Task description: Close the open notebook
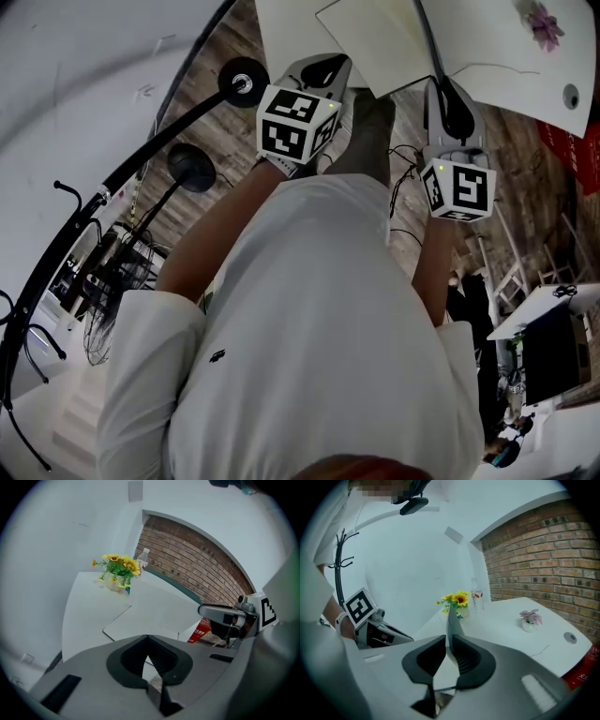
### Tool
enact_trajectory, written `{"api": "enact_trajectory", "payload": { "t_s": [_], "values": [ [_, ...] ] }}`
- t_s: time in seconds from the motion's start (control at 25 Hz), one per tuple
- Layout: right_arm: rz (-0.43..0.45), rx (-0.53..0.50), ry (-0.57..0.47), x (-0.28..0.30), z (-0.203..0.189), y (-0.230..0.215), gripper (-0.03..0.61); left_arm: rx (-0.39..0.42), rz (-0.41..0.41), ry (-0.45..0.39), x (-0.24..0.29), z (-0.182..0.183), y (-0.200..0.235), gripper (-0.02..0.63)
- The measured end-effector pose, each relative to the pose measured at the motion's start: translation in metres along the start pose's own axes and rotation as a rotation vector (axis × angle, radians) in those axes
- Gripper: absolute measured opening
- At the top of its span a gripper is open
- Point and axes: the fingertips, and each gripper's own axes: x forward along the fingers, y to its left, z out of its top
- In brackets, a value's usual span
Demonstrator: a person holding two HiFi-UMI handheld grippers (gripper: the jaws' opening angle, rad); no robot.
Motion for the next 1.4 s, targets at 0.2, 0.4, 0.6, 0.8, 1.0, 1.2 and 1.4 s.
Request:
{"api": "enact_trajectory", "payload": {
  "t_s": [0.2,0.4,0.6,0.8,1.0,1.2,1.4],
  "values": [
    [0.041,-0.013,0.031,0.000,-0.011,0.017,0.067,0.006,-0.007,0.004,-0.004,-0.006,0.001,0.009],
    [0.058,0.019,0.056,0.000,-0.023,0.030,0.078,0.013,-0.016,0.010,-0.006,-0.012,0.001,0.009],
    [0.062,0.017,0.088,0.002,-0.038,0.042,0.091,0.021,-0.022,0.015,-0.008,-0.017,0.002,0.009],
    [0.053,0.030,0.111,0.005,-0.055,0.053,0.100,0.029,-0.031,0.027,-0.011,-0.026,0.004,0.009],
    [0.042,0.028,0.138,0.010,-0.072,0.061,0.100,0.038,-0.036,0.043,-0.012,-0.034,0.008,0.009],
    [0.029,0.035,0.156,0.013,-0.085,0.064,0.103,0.040,-0.045,0.049,-0.011,-0.038,0.010,0.009],
    [0.036,0.044,0.204,0.020,-0.099,0.067,0.115,0.039,-0.051,0.053,-0.009,-0.039,0.011,0.009]
  ]
}}
